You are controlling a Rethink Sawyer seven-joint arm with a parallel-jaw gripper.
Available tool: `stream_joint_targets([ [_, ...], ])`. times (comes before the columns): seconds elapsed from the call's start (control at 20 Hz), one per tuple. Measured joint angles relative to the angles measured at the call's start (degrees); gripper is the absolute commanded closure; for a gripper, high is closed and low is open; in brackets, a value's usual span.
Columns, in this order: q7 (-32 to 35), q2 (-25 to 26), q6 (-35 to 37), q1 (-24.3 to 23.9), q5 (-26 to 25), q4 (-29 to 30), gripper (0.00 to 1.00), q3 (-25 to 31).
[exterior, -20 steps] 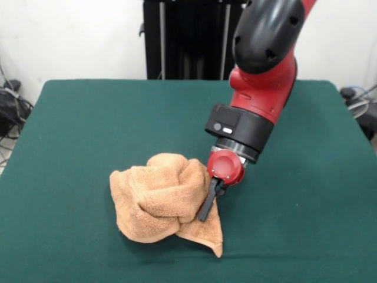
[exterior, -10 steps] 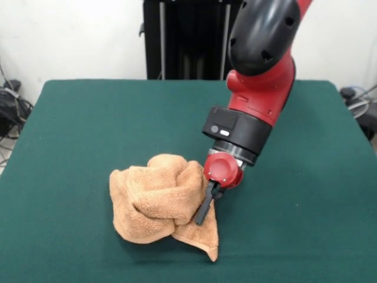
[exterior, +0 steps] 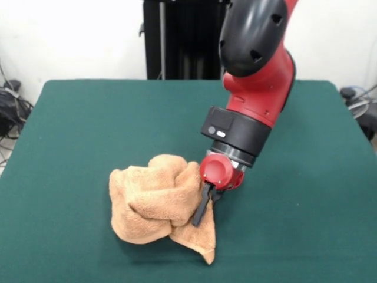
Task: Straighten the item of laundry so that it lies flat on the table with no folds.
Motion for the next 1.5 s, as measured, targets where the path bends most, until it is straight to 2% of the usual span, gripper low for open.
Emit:
stream_joint_targets([
  [1.0, 0.00, -4.05, 2.16, -3.48, -6.57, 0.03, 1.00, 7.72],
  [1.2, 0.00, -7.28, 5.51, -5.89, -7.10, 1.01, 1.00, 12.64],
  [1.5, -0.18, -15.18, 12.24, -13.29, -7.13, 6.33, 1.00, 24.70],
])
